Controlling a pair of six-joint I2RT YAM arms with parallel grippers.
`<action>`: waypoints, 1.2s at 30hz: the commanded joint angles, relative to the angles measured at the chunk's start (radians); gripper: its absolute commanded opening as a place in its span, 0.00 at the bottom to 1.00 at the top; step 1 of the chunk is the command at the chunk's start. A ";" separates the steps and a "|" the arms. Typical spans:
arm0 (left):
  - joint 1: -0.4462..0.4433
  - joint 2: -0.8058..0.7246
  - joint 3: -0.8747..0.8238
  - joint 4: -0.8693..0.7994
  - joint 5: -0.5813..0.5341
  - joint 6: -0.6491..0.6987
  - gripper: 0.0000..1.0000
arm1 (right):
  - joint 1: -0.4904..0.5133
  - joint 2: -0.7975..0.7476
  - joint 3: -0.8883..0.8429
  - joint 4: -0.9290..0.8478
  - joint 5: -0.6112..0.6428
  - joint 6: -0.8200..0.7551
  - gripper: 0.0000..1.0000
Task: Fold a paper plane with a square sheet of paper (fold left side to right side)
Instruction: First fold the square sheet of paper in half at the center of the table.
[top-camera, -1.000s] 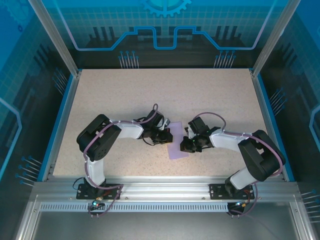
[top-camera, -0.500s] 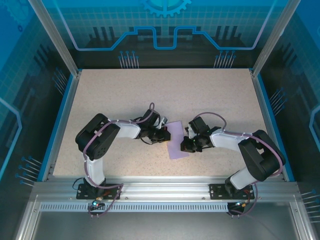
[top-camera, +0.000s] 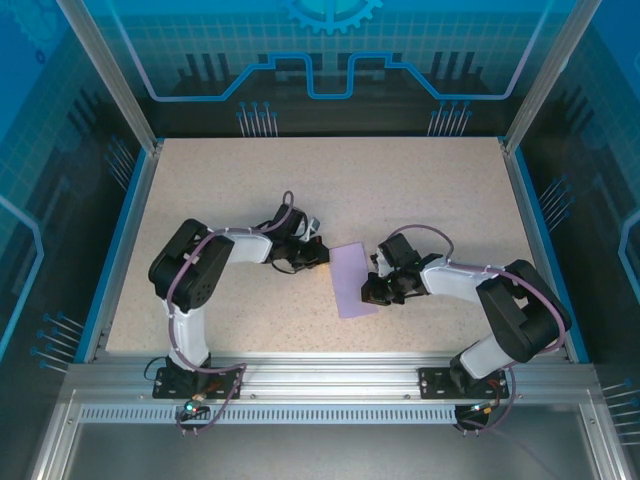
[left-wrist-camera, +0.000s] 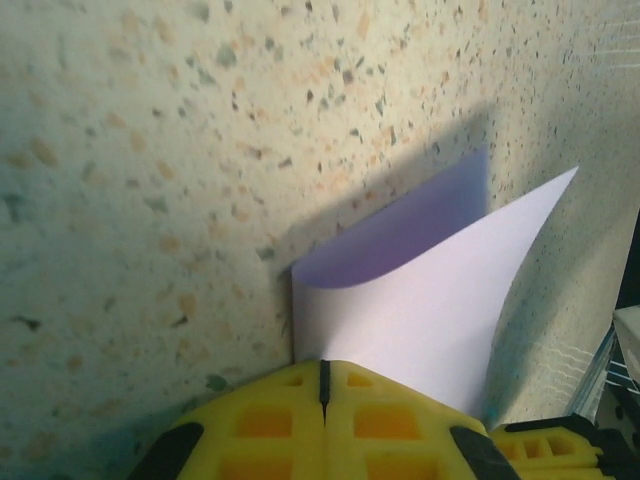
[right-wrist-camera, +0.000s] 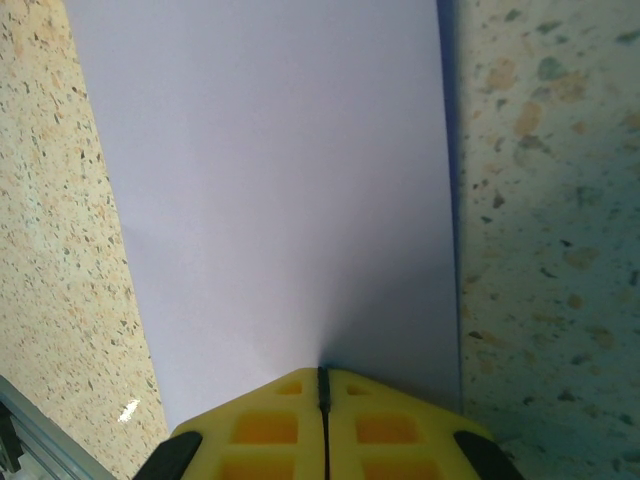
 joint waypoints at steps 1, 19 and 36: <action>0.022 0.020 0.036 -0.039 -0.033 0.046 0.07 | -0.013 0.039 -0.054 -0.126 0.061 -0.005 0.06; -0.053 -0.144 -0.026 0.007 0.054 0.050 0.10 | -0.005 0.030 -0.078 -0.075 0.062 0.055 0.07; -0.068 0.052 0.087 -0.024 -0.061 0.053 0.09 | 0.003 0.027 -0.069 -0.097 0.067 0.057 0.07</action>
